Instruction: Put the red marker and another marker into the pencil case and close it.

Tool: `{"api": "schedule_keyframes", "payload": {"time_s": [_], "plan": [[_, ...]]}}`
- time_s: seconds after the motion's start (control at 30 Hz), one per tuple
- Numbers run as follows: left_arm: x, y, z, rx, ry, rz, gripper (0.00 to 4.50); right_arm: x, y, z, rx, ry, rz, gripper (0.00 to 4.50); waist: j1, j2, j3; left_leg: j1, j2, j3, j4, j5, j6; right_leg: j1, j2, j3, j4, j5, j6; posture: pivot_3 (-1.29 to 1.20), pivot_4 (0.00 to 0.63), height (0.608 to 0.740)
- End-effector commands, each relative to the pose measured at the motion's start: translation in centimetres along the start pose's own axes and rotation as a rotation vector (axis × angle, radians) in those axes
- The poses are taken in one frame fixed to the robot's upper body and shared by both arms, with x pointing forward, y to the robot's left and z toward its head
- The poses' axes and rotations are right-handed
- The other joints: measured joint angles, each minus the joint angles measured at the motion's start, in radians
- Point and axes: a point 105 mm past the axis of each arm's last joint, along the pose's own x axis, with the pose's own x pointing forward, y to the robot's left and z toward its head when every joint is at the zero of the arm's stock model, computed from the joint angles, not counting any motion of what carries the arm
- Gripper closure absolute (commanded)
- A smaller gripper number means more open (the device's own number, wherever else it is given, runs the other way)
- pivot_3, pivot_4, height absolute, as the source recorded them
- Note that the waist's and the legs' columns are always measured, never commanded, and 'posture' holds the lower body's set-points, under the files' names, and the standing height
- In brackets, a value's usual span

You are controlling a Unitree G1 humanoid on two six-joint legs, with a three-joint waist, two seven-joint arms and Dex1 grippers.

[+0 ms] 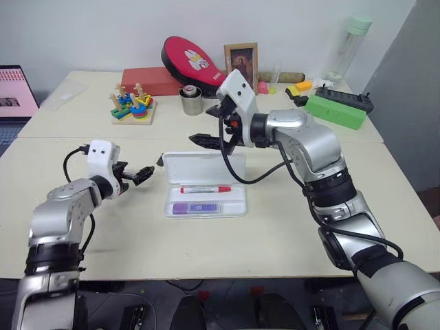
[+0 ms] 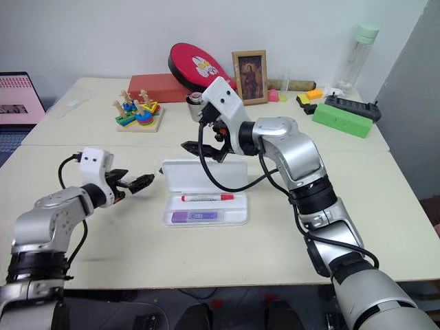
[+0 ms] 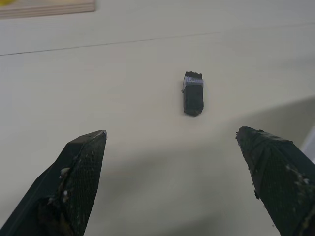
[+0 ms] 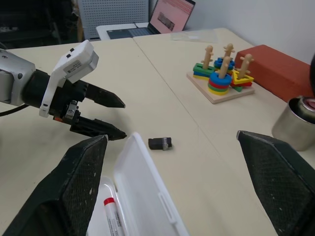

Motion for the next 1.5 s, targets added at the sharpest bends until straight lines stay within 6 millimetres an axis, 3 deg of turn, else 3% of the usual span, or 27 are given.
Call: {"api": "schedule_keyframes", "payload": {"time_s": [0.03,0.33,0.7,0.73,1.33,1.5], "plan": [[1.8,-0.1,1.4,0.072,0.002,-0.012,0.00,-0.5,-0.4,2.4,-0.051,-0.059,-0.034,0.06,0.003,0.000,0.000,0.000,0.000,0.000,0.000,0.000,0.000,0.000,0.000,0.000,0.000,0.000,0.000,0.00,0.150,0.740],[4.9,-1.1,1.1,0.136,0.075,-0.055,0.00,-0.7,-0.4,2.6,-0.051,-0.073,-0.051,0.06,0.002,-0.001,0.000,0.000,0.000,0.000,0.000,0.000,0.000,0.000,0.000,0.000,0.000,0.000,0.000,0.00,0.150,0.740],[6.5,-1.4,0.3,0.146,0.119,-0.060,0.00,-0.9,0.0,3.0,-0.068,-0.092,-0.036,0.06,0.003,0.000,0.000,0.000,0.000,0.000,0.001,0.000,0.000,0.001,0.000,0.000,0.001,0.000,0.000,0.00,0.150,0.740],[6.5,-1.4,0.2,0.146,0.121,-0.064,0.37,-0.9,0.0,3.0,-0.070,-0.091,-0.037,0.00,0.003,0.000,0.000,0.000,0.000,0.000,0.001,0.000,0.000,0.001,0.000,0.000,0.002,0.000,0.000,0.00,0.150,0.740],[6.3,-1.4,-0.4,0.118,0.115,-0.076,3.93,-0.9,0.2,2.9,-0.078,-0.092,-0.022,0.00,0.002,0.000,0.000,0.000,0.000,0.000,0.001,0.000,0.000,0.001,0.000,0.000,0.002,0.000,0.000,0.00,0.150,0.740],[5.8,-1.1,0.2,0.100,0.071,-0.068,4.07,-0.9,0.3,3.0,-0.076,-0.097,-0.011,0.00,0.001,0.000,0.000,0.000,0.000,0.000,0.001,0.000,0.000,0.001,0.000,0.000,0.002,0.000,0.000,0.00,0.150,0.740]]}}
